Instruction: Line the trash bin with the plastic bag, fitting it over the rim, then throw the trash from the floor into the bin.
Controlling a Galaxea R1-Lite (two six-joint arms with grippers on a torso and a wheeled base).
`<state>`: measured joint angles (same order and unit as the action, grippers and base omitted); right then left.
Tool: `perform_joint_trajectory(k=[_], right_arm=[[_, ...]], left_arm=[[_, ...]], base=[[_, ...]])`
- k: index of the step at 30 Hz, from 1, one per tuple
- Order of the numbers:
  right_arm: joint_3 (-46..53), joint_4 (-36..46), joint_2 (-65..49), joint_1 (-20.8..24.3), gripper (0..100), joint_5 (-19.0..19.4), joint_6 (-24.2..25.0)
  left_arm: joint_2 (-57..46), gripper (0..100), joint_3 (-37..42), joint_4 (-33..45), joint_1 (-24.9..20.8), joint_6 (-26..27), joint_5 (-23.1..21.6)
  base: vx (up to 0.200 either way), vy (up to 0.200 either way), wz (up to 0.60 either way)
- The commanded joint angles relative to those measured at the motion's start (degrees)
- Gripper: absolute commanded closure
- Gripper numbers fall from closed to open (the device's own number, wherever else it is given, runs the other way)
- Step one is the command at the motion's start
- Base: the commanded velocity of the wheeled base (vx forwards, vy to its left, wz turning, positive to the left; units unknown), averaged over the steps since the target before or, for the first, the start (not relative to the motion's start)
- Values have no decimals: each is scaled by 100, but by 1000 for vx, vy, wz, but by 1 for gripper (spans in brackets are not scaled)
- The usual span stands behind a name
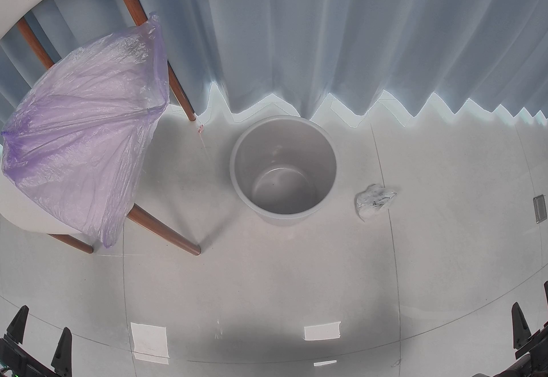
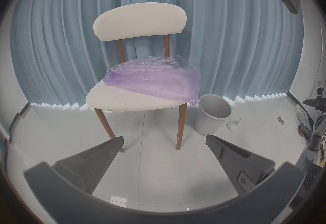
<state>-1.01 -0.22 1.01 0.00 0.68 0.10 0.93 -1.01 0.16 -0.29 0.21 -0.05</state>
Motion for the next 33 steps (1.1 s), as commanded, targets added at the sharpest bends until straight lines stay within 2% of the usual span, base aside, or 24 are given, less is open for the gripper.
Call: perform_joint_trajectory(k=[1, 10, 12, 13, 19, 29, 33], right_arm=[[101, -4, -101, 0, 0, 2, -1], [101, -4, -101, 0, 0, 2, -1], [101, -4, -101, 0, 0, 2, -1], [101, -4, -101, 0, 0, 2, -1], [101, -4, -101, 0, 0, 2, -1], [101, -4, -101, 0, 0, 2, -1], [101, -4, -101, 0, 0, 2, -1]], left_arm=[[-84, 0, 101, -7, 3, -3, 14], [-84, 0, 101, -244, 3, 14, 40], [-84, 0, 101, -1405, 12, 120, 189], [-84, 0, 101, -1466, 3, 190, 251], [-84, 0, 101, -1211, 3, 304, 304], [-84, 0, 101, -1739, 3, 621, 304], [-84, 0, 101, -1967, 12, 568, 312]], base=[[0, 0, 0], [0, 0, 0], [0, 0, 0], [0, 0, 0], [0, 0, 0], [0, 0, 0], [0, 0, 0]])
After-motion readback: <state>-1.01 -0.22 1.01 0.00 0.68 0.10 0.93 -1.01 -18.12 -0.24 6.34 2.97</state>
